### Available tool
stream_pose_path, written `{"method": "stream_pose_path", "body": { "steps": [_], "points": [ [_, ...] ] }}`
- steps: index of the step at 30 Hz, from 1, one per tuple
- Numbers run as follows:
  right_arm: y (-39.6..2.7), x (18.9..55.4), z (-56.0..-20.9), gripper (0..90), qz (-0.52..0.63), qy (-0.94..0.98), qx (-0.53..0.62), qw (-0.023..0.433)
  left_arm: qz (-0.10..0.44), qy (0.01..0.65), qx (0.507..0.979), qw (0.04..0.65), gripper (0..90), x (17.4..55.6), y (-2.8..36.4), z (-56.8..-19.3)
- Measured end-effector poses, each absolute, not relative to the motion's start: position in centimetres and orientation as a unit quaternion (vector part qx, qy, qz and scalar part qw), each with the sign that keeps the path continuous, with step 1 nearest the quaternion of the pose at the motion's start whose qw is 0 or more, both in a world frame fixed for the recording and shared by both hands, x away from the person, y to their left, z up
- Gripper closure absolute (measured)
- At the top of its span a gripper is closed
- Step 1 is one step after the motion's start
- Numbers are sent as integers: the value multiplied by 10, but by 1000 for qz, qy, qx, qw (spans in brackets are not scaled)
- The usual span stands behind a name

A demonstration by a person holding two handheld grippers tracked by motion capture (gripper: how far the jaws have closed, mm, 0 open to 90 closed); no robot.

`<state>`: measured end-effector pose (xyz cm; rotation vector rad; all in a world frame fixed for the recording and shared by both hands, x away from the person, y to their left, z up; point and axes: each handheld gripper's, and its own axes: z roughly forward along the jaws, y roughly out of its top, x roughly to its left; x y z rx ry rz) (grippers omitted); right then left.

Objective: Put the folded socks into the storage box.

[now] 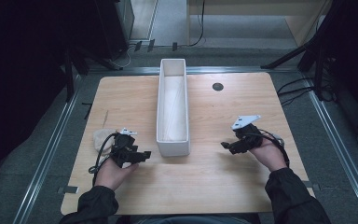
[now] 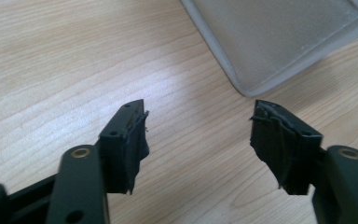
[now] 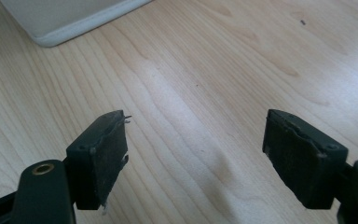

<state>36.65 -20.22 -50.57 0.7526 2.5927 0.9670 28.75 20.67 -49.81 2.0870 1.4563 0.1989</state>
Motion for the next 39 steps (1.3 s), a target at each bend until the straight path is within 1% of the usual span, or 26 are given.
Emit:
{"method": "stream_pose_path", "body": {
  "steps": [1, 2, 3, 5, 8, 15, 30, 39],
  "points": [
    [-204, 367, -505, 214, 337, 893, 266, 135, 59, 539, 786, 298, 327, 288, 208, -498],
    [-204, 367, -505, 214, 337, 893, 266, 135, 59, 539, 786, 298, 314, 288, 208, -498],
    [-205, 368, -504, 211, 344, 890, 272, 124, 57, 536, 786, 302, 311, 289, 207, -498],
    [-205, 369, -504, 211, 345, 889, 275, 122, 57, 536, 787, 300, 312, 289, 207, -498],
    [-204, 367, -505, 196, 340, 891, 272, 132, 57, 532, 791, 295, 317, 288, 206, -499],
    [-203, 367, -505, 186, 341, 889, 279, 125, 56, 533, 791, 294, 321, 288, 209, -499],
    [-204, 366, -508, 187, 323, 899, 263, 133, 48, 538, 789, 293, 323, 289, 212, -499],
    [-204, 366, -508, 187, 321, 900, 267, 128, 41, 549, 785, 285, 323, 290, 216, -499]
  ]
}}
